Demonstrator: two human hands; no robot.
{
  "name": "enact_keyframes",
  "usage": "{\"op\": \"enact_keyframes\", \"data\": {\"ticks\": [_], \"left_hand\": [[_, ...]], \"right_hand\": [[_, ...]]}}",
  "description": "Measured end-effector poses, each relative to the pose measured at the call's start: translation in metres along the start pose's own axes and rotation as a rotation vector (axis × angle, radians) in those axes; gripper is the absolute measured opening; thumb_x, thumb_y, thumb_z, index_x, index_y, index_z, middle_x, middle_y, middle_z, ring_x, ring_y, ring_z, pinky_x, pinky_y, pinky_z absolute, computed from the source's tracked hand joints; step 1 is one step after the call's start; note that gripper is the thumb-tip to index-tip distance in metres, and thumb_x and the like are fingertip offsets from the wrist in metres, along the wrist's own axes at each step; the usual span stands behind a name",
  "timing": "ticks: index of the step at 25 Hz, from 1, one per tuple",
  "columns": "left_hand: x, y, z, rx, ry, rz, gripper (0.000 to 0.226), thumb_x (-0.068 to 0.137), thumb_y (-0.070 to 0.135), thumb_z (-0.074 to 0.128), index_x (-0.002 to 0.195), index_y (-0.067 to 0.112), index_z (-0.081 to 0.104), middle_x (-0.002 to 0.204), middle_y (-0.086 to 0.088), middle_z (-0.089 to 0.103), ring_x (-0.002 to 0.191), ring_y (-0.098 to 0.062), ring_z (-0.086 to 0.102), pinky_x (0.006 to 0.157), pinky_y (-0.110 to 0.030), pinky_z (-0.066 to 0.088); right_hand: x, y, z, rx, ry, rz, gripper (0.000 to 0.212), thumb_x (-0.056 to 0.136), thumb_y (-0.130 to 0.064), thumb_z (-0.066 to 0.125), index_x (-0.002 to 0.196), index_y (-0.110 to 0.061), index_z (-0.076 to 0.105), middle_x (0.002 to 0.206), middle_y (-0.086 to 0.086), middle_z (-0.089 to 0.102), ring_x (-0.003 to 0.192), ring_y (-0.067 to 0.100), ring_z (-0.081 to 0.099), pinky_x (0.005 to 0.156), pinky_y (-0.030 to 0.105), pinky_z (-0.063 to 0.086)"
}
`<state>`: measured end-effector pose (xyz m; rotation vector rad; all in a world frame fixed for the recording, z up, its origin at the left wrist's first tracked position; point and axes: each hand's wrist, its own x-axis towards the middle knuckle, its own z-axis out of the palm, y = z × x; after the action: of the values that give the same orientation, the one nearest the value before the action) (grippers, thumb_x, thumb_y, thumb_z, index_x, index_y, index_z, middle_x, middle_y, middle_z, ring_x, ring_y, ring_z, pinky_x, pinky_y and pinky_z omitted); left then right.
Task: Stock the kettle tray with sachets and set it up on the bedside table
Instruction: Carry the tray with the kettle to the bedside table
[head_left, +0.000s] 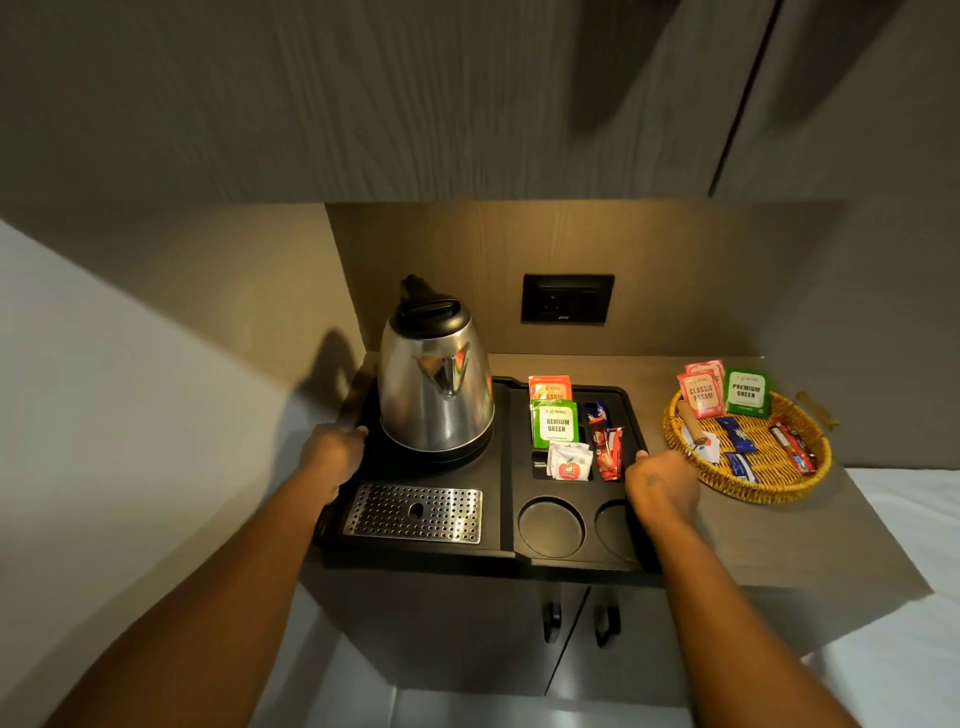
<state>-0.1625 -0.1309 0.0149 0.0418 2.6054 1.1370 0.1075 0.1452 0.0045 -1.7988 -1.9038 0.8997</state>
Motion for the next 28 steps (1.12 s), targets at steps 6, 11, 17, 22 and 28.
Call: {"op": "enact_keyframes", "data": {"ticks": [6,11,17,22,28], "left_hand": [[-0.037,0.046,-0.038,0.049,0.079,0.167,0.032,0.098,0.033,0.054,0.095,0.005,0.069,0.092,-0.018,0.067,0.084,-0.031,0.061,0.07,-0.034,0.041],[-0.105,0.076,-0.004,-0.017,0.024,0.252,0.031,0.099,0.03,0.053,0.088,0.007,0.07,0.089,-0.018,0.067,0.079,-0.032,0.061,0.068,-0.033,0.043],[-0.242,0.111,0.1,0.004,-0.172,0.366,0.04,0.099,0.03,0.052,0.071,0.009,0.071,0.072,-0.014,0.067,0.067,-0.029,0.059,0.062,-0.037,0.044],[-0.41,0.155,0.212,0.14,-0.366,0.666,0.035,0.099,0.027,0.054,0.089,-0.003,0.072,0.094,-0.028,0.069,0.093,-0.044,0.063,0.073,-0.038,0.043],[-0.631,0.193,0.339,0.143,-0.71,0.833,0.044,0.096,0.028,0.057,0.059,0.006,0.061,0.063,-0.014,0.061,0.076,-0.039,0.063,0.062,-0.036,0.04]], "right_hand": [[-0.017,-0.014,-0.046,0.053,0.102,-0.143,0.031,0.096,-0.026,0.053,0.111,-0.003,0.065,0.103,0.019,0.068,0.091,0.036,0.062,0.065,0.034,0.04],[-0.012,0.021,-0.131,0.032,0.267,-0.073,0.03,0.094,-0.032,0.054,0.101,-0.005,0.065,0.099,0.018,0.067,0.082,0.032,0.06,0.065,0.038,0.044],[-0.033,0.174,-0.281,0.12,0.369,0.06,0.027,0.091,-0.032,0.057,0.09,-0.006,0.063,0.098,0.019,0.069,0.079,0.034,0.06,0.063,0.034,0.042],[-0.098,0.347,-0.426,0.173,0.532,0.258,0.024,0.092,-0.027,0.055,0.079,-0.007,0.056,0.096,0.022,0.067,0.076,0.035,0.057,0.065,0.034,0.043],[-0.194,0.513,-0.578,0.199,0.817,0.557,0.023,0.092,-0.023,0.056,0.085,-0.002,0.063,0.096,0.022,0.067,0.078,0.036,0.058,0.065,0.033,0.042]]}}
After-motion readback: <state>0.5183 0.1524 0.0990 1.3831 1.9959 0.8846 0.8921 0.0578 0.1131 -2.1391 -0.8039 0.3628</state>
